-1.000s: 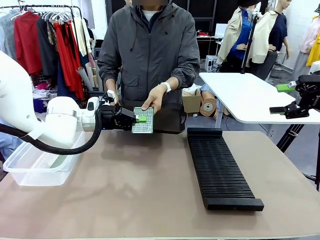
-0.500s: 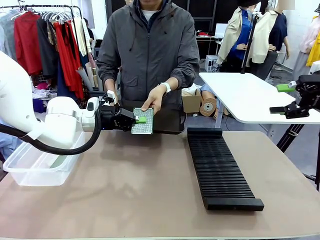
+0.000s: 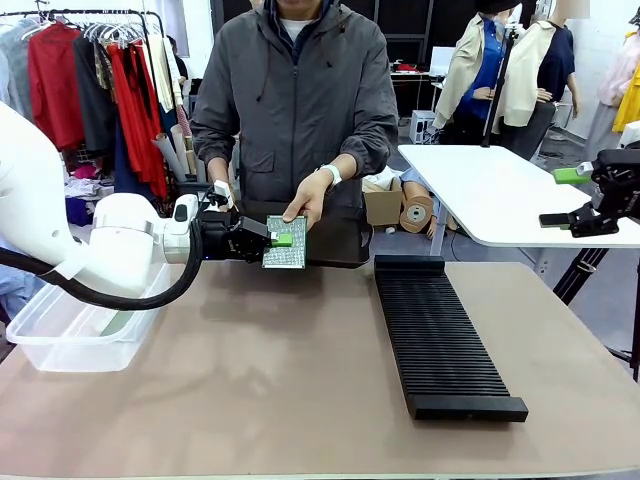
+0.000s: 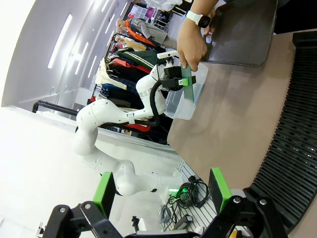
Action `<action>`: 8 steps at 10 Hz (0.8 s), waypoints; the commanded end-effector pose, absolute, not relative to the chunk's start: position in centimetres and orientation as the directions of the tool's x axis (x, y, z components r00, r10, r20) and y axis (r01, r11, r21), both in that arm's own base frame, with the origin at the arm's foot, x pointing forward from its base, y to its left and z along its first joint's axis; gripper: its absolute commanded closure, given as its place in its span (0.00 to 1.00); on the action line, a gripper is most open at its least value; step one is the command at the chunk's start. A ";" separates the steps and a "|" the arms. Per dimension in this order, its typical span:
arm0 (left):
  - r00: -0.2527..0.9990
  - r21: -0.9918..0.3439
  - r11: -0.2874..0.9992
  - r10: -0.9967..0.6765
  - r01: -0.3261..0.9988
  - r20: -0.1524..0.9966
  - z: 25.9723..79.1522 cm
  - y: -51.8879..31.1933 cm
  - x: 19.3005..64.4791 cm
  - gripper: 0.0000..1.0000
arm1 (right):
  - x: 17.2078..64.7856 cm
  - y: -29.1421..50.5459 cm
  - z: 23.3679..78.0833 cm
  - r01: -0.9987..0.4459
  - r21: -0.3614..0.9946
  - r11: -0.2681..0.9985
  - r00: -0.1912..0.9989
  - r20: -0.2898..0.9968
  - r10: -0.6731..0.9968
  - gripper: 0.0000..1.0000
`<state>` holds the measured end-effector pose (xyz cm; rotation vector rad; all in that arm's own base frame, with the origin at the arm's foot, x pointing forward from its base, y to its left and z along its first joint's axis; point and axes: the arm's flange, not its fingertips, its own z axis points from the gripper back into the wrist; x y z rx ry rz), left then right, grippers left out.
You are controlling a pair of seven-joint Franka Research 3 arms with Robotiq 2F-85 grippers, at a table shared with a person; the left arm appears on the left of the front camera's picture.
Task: Sort PCBs into racks and boxes based on the side picked up.
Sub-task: If the short side of the Blank PCB is picked up, insert it into the PCB Rack ; if the long side is picked up, place it in the Organizing box.
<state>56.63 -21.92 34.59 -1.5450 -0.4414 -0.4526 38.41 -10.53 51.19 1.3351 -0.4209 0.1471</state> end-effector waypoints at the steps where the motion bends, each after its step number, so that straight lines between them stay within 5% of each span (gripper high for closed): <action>1: 0.842 -0.841 -0.026 0.004 0.540 0.540 34.7 -22.0 56.7 1.00 | 38.2 -10.4 51.1 -0.354 0.903 0.244 0.909 0.394 -0.139 0.00; 8: 0.842 -0.841 -0.026 0.004 0.540 0.540 34.7 -22.0 56.7 1.00 | 38.2 -10.4 51.1 -0.354 0.903 0.244 0.909 0.394 -0.139 0.00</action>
